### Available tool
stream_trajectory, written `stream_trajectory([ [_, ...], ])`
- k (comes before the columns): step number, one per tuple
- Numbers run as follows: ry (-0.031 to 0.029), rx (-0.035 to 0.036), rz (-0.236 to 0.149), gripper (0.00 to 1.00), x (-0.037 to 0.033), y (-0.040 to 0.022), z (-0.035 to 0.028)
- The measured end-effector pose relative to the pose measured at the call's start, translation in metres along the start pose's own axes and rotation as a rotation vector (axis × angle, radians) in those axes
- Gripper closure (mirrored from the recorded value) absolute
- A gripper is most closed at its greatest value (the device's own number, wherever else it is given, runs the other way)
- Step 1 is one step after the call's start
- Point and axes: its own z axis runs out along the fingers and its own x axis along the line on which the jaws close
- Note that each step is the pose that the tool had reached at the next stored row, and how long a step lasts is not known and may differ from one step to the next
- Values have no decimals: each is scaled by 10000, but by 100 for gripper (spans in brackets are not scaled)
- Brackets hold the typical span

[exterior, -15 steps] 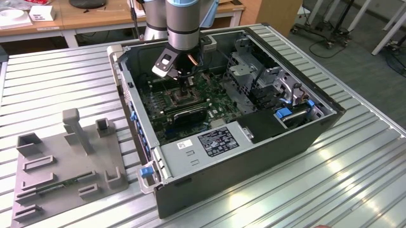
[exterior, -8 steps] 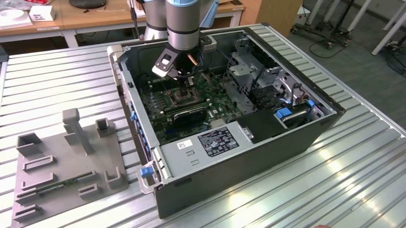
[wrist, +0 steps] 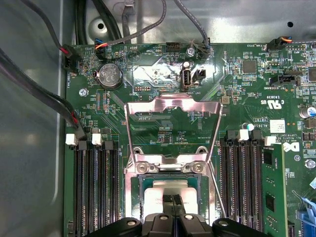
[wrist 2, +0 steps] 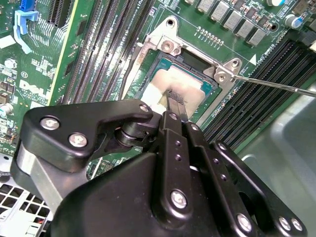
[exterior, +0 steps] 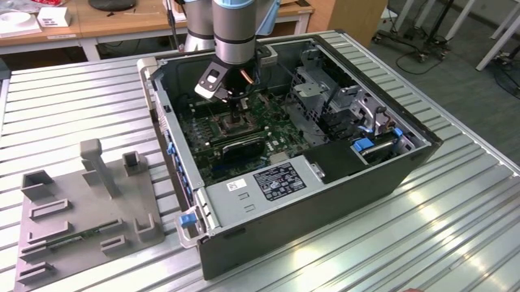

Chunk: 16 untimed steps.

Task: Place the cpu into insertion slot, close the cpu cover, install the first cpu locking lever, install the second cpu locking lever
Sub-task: 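Place the cpu into insertion slot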

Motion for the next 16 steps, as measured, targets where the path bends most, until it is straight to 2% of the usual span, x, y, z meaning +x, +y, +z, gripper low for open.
stream_trajectory([
  [16,0,1,0,89,0,0,2],
])
